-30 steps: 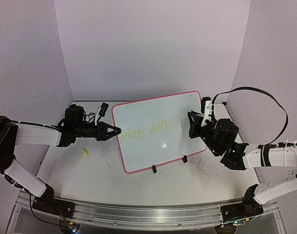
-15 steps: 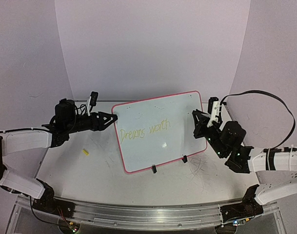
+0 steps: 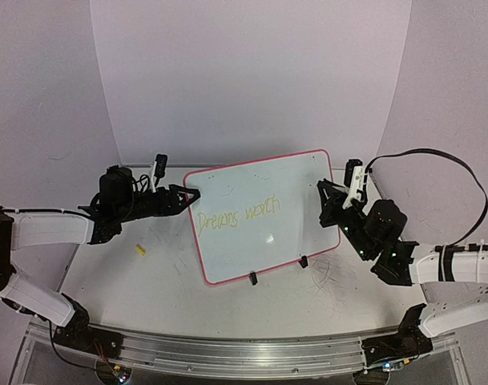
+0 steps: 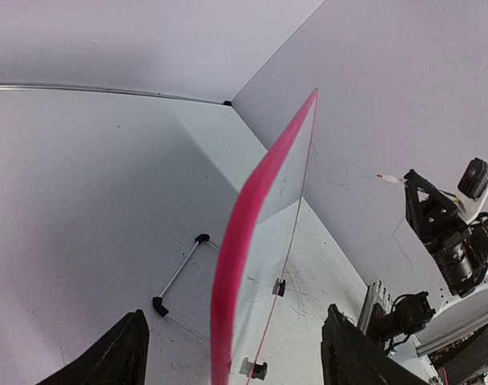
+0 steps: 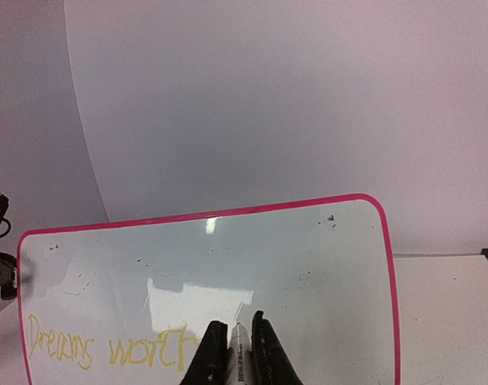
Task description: Write a sentence on the whiteboard
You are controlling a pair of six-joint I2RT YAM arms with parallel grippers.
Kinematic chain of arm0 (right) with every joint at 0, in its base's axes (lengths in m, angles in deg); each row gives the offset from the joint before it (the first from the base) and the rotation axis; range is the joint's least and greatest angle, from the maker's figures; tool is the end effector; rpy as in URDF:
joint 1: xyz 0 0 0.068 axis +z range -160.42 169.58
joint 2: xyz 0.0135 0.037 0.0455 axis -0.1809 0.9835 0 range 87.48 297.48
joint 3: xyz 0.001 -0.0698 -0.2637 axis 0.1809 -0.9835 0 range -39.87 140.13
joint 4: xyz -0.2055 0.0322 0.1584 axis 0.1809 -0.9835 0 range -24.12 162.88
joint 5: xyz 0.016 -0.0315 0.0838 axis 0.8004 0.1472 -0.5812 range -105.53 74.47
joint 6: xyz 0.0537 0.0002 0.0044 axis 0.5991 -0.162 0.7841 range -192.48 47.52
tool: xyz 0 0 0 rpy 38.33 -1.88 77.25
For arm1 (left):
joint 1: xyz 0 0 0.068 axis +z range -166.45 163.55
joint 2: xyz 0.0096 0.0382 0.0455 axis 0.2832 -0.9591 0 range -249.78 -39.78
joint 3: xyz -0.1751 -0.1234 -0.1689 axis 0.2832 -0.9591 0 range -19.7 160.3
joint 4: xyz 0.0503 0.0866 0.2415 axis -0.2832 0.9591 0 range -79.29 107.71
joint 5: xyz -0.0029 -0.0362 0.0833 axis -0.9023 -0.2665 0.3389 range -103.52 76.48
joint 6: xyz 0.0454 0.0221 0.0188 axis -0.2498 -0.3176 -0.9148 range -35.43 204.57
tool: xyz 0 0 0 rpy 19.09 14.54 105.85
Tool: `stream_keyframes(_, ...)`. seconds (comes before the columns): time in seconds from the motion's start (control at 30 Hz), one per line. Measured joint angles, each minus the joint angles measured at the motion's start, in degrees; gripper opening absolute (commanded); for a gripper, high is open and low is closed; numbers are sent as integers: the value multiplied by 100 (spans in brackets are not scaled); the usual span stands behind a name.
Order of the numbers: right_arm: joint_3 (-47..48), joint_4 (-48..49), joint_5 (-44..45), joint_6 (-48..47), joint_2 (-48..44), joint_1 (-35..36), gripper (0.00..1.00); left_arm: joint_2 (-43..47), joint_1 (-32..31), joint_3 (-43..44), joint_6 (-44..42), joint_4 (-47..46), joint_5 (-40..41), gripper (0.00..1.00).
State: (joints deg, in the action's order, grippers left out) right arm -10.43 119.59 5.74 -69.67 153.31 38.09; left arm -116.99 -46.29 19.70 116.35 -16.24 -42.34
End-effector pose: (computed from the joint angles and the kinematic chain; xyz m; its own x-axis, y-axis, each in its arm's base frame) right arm 0.1753 0.1789 0.2765 0.0958 0.1774 -0.9795 -0.4668 0.8771 0.1132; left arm 0.2475 -0.1616 0.2483 -0.5848 -0.1965 -0.7870 0.6336 0.4952 -0.5944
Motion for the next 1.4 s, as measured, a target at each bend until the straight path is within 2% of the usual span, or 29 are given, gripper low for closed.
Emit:
stream_keyframes(0.33, 0, 0, -58, -22, -16, 0, 0, -474, 0, 4, -13, -239, -90, 58)
stream_keyframes(0.73, 0, 0, -154, -70, 72, 0, 0, -653, 0, 2, -75, -728, -418, 25)
stream_keyframes(1.17, 0, 0, -260, -109, 96, 0, 0, -770, -7, 2, -378, -1003, -737, 7)
stream_keyframes(1.4, 6, -43, -572, -340, 234, 0, 0, -767, -22, 2, -486, -1211, -1024, 2)
